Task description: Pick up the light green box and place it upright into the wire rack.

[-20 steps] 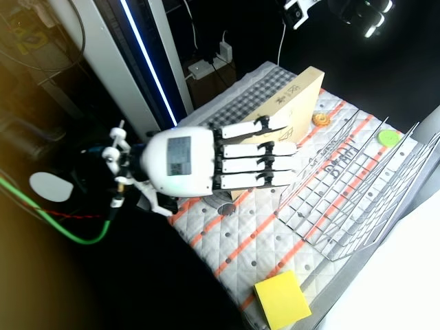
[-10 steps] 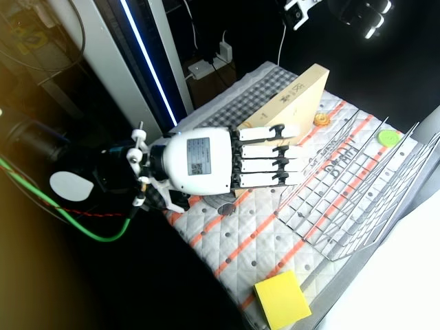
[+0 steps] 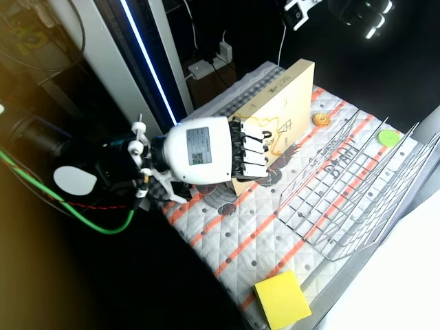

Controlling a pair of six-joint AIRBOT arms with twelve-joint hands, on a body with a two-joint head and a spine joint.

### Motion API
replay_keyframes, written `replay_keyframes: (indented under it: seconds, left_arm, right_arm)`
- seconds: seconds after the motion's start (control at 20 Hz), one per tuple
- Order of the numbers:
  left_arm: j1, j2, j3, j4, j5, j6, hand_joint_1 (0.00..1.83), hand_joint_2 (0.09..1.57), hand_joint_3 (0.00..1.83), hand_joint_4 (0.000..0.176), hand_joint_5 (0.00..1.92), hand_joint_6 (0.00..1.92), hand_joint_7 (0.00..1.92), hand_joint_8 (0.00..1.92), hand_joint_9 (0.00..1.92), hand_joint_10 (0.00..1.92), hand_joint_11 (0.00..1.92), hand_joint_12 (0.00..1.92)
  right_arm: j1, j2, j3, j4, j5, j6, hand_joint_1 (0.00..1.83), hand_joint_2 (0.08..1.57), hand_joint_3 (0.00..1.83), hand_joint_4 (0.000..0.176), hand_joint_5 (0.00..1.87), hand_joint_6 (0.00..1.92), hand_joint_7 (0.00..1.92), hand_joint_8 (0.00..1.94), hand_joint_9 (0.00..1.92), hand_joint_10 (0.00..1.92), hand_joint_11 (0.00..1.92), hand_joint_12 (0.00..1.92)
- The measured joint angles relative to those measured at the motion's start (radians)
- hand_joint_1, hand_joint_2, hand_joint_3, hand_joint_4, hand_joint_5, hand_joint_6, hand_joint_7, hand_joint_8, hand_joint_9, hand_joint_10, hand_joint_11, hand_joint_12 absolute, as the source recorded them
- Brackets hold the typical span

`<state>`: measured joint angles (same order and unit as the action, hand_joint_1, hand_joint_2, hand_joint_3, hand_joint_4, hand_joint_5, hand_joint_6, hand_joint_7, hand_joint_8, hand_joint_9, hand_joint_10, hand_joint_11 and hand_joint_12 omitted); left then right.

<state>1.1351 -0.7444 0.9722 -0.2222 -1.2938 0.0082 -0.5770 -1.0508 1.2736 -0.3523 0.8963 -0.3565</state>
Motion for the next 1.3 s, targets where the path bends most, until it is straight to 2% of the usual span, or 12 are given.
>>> replay_keyframes:
  seconds: [0.1,0.25,0.3,0.35,0.4,0.45,0.55,0.6,0.85,1.05,1.15,1.3]
  left_arm:
    - [0.0,0.0,0.0,0.0,0.0,0.0,0.59,1.13,0.0,0.136,0.43,0.0,0.35,0.0,0.31,0.01,0.04,0.66]
    - [-0.001,0.0,0.0,0.001,0.0,0.0,0.54,1.14,0.0,0.141,0.43,0.0,0.36,0.0,0.33,0.01,0.05,0.67]
    - [-0.001,0.0,0.0,0.0,0.0,0.0,0.52,1.14,0.0,0.146,0.42,0.0,0.36,0.0,0.33,0.01,0.05,0.67]
    - [-0.001,0.0,0.0,-0.002,0.0,0.0,0.53,1.14,0.0,0.138,0.43,0.0,0.37,0.0,0.33,0.01,0.05,0.67]
    - [-0.001,0.0,0.0,-0.002,0.0,0.0,0.56,1.14,0.0,0.135,0.43,0.0,0.36,0.0,0.33,0.0,0.03,0.67]
    - [-0.001,0.0,0.0,-0.002,0.0,0.0,0.57,1.14,0.0,0.141,0.42,0.0,0.36,0.0,0.33,0.0,0.03,0.67]
    - [-0.001,0.0,0.0,-0.001,-0.001,0.0,0.58,1.14,0.0,0.14,0.41,0.0,0.34,0.0,0.31,0.0,0.0,0.66]
    - [-0.001,0.0,0.0,-0.002,-0.002,0.0,0.58,1.14,0.0,0.149,0.4,0.0,0.34,0.0,0.31,0.0,0.0,0.67]
    - [-0.001,0.0,0.0,-0.003,-0.002,0.0,0.53,1.14,0.0,0.151,0.41,0.0,0.36,0.0,0.33,0.0,0.0,0.69]
    - [-0.001,0.0,0.0,-0.005,-0.002,0.0,0.59,1.14,0.0,0.14,0.42,0.0,0.34,0.0,0.3,0.0,0.0,0.68]
    - [-0.001,0.0,0.0,-0.004,-0.001,0.0,0.61,1.13,0.0,0.134,0.42,0.0,0.34,0.0,0.31,0.0,0.0,0.71]
    - [-0.001,0.0,0.0,-0.003,0.0,0.0,0.57,1.14,0.0,0.139,0.41,0.0,0.34,0.0,0.31,0.0,0.0,0.75]
  right_arm:
    - [0.0,0.0,0.0,0.0,0.001,-0.003,1.09,1.23,0.0,0.0,0.78,1.28,1.34,0.46,1.34,0.63,1.17,1.15]
    - [0.0,0.011,-0.003,-0.003,0.003,-0.003,1.08,1.24,0.0,0.0,0.76,1.32,1.4,0.14,1.45,0.22,1.19,0.93]
    - [0.001,0.017,-0.003,-0.005,0.004,-0.003,0.92,1.32,0.0,0.0,0.88,0.73,1.41,0.1,1.45,0.15,1.18,0.87]
    - [0.003,0.022,-0.004,-0.011,0.004,-0.003,1.06,1.24,0.0,0.0,0.82,1.14,1.41,0.07,1.47,0.12,1.18,0.84]
    - [0.014,0.03,-0.007,-0.02,0.001,-0.003,0.89,1.31,0.0,0.0,0.9,0.67,1.42,0.06,1.49,0.1,1.18,0.84]
    - [0.026,0.035,-0.011,-0.022,-0.001,-0.003,0.82,1.32,0.0,0.0,1.01,0.37,1.43,0.04,1.5,0.07,1.18,0.83]
    - [0.063,0.045,-0.012,-0.018,0.02,-0.003,0.81,1.3,0.0,0.0,1.14,0.14,1.46,0.02,1.54,0.04,1.21,0.8]
    - [0.088,0.046,-0.012,-0.01,0.029,-0.003,0.82,1.29,0.0,0.0,1.17,0.08,1.46,0.01,1.54,0.03,1.19,0.82]
    - [0.165,0.045,0.021,-0.027,0.037,-0.002,0.81,1.28,0.0,0.0,1.23,0.02,1.49,0.01,1.6,0.04,1.23,1.0]
    - [0.248,0.042,0.07,-0.002,0.036,-0.003,0.89,1.31,0.0,0.0,1.22,0.0,1.53,0.0,1.66,0.02,1.38,0.64]
    - [0.276,0.025,0.092,-0.005,0.015,-0.002,0.88,1.32,0.0,0.0,1.26,0.01,1.54,0.01,1.66,0.02,1.38,0.61]
    - [0.307,0.005,0.111,-0.031,-0.027,-0.002,0.88,1.32,0.0,0.0,1.24,0.0,1.52,0.0,1.64,0.0,1.37,0.57]
